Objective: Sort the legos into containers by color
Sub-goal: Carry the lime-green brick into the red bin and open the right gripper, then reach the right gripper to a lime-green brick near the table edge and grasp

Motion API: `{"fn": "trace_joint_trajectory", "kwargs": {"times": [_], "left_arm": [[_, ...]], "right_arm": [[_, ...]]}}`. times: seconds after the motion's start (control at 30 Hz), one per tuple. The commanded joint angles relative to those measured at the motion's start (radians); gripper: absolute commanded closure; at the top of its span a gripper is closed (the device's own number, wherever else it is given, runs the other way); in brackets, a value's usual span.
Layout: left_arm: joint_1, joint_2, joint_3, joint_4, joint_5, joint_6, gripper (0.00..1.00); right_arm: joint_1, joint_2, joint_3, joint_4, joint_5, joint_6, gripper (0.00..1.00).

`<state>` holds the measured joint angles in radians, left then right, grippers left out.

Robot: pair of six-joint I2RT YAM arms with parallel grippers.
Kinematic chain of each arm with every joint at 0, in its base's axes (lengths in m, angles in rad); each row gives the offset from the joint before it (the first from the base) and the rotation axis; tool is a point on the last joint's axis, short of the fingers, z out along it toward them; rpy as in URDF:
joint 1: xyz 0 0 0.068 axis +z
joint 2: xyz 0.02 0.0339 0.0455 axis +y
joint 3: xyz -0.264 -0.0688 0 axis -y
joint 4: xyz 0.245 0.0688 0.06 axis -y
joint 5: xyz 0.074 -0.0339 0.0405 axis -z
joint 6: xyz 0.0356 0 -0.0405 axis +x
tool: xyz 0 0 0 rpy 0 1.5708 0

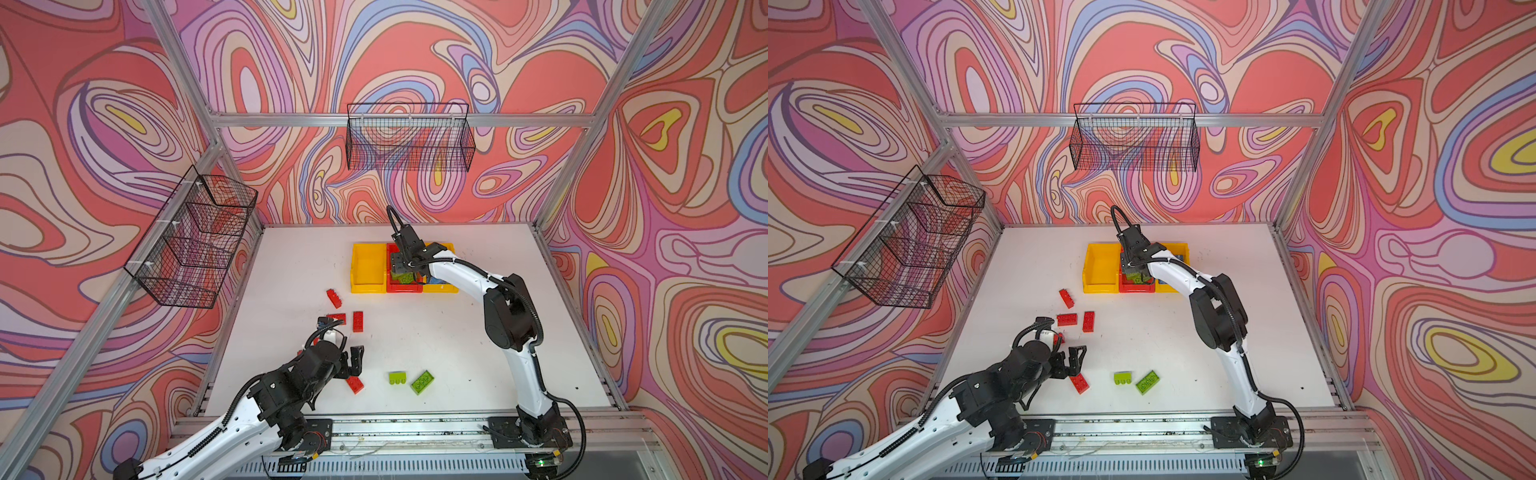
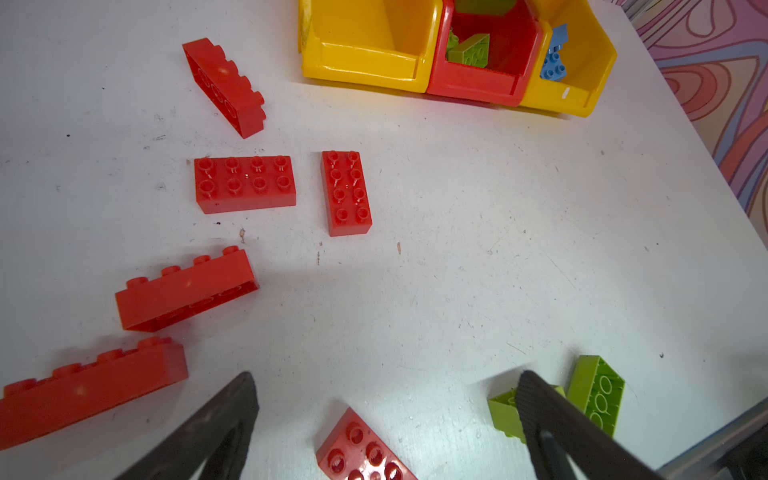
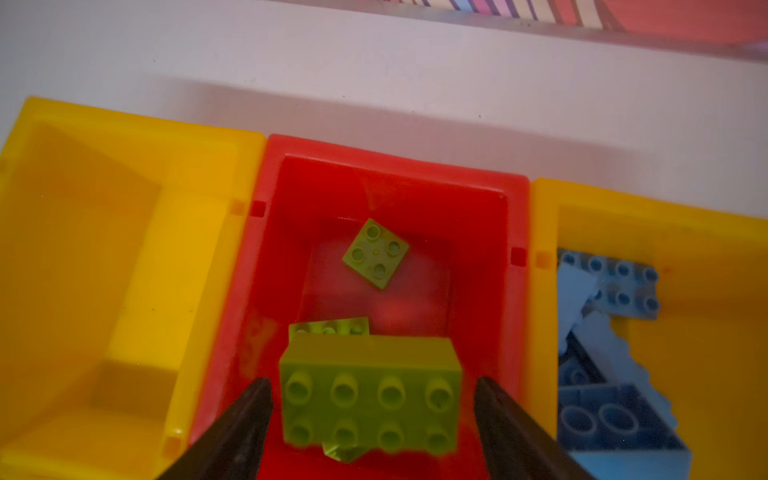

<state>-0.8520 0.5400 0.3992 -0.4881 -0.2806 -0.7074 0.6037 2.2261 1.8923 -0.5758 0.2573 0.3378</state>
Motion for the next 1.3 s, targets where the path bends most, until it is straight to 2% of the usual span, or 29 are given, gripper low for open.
{"fn": "trace_joint_trajectory", "kwargs": {"times": [0.0,0.1,0.27,0.5,0.7,1.0,1.27], "left_arm": [[-0.004,0.025,0.042,-0.028,-0.032,0.011,0.0],[-0.003,0.052,0.042,-0.002,-0.022,0.016,0.0],[-0.003,0.089,0.048,0.037,0.009,0.02,0.0],[-0.002,0.098,0.04,0.056,0.025,0.023,0.0],[-0.002,0.105,0.043,0.067,0.029,0.025,0.0],[-0.002,0.101,0.052,0.049,0.043,0.006,0.0],[-0.002,0.079,0.026,0.011,0.036,-0.029,0.0]], "right_arm": [[-0.003,-0.038,0.004,-0.013,-0.028,-0.021,0.07],[-0.001,-0.13,-0.104,0.013,-0.055,-0.017,0.03],[0.052,-0.341,-0.357,0.017,-0.034,-0.015,0.03],[0.202,-0.696,-0.787,0.015,-0.103,0.029,0.05],[0.393,-0.877,-1.034,0.005,-0.15,0.16,0.05],[0.625,-0.886,-1.137,0.032,-0.139,0.256,0.05],[0.662,-0.795,-1.14,0.066,-0.084,0.267,0.06]]}}
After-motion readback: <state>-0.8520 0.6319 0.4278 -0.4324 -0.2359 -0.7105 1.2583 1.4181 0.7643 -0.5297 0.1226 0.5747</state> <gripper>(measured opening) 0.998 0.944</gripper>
